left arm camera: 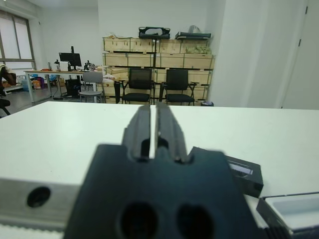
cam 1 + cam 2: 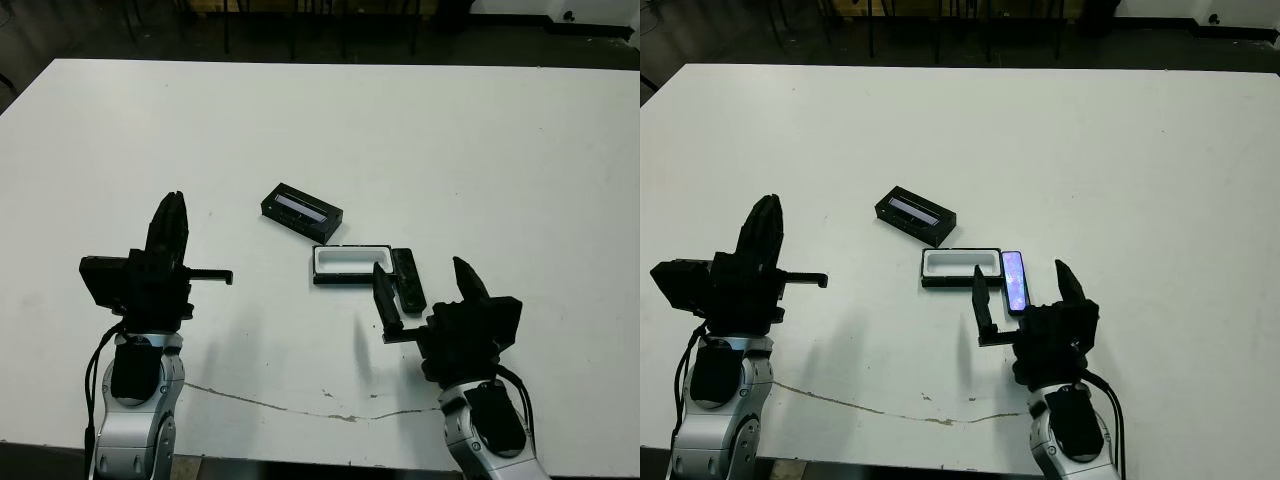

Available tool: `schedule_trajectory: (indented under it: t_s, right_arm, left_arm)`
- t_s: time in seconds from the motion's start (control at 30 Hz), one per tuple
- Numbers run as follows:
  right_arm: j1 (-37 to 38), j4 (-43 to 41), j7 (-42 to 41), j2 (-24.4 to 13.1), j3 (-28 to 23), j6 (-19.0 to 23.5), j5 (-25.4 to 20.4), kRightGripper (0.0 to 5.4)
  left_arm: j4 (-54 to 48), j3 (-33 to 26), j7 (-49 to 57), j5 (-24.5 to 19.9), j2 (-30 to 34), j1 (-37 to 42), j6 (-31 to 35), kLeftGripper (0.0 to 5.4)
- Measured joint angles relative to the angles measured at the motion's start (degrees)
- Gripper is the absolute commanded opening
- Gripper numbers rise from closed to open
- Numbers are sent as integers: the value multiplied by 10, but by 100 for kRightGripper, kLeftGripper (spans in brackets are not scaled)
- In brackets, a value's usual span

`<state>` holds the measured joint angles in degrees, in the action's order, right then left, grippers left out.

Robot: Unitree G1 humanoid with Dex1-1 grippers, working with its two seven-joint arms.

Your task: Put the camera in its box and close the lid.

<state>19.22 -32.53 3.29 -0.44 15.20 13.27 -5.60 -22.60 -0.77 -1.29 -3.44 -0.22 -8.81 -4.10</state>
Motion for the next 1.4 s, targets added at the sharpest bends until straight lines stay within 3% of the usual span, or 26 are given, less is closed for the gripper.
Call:
schedule_trajectory:
  t_s: [0.67, 0.87, 1.23, 1.4]
  right_arm:
    - [0, 49, 24, 1, -8, 7, 41, 539]
    - [0, 42, 36, 5, -5, 51, 50, 539]
    - [-1, 31, 37, 5, -1, 80, 50, 539]
    - [-1, 23, 33, 5, -3, 97, 41, 471]
  left_arm:
    - [-6, -1, 0, 0, 0, -1, 2, 0]
    - [-6, -1, 0, 0, 0, -1, 2, 0]
    - [-7, -2, 0, 0, 0, -2, 2, 0]
    - [-7, -3, -1, 0, 1, -2, 2, 0]
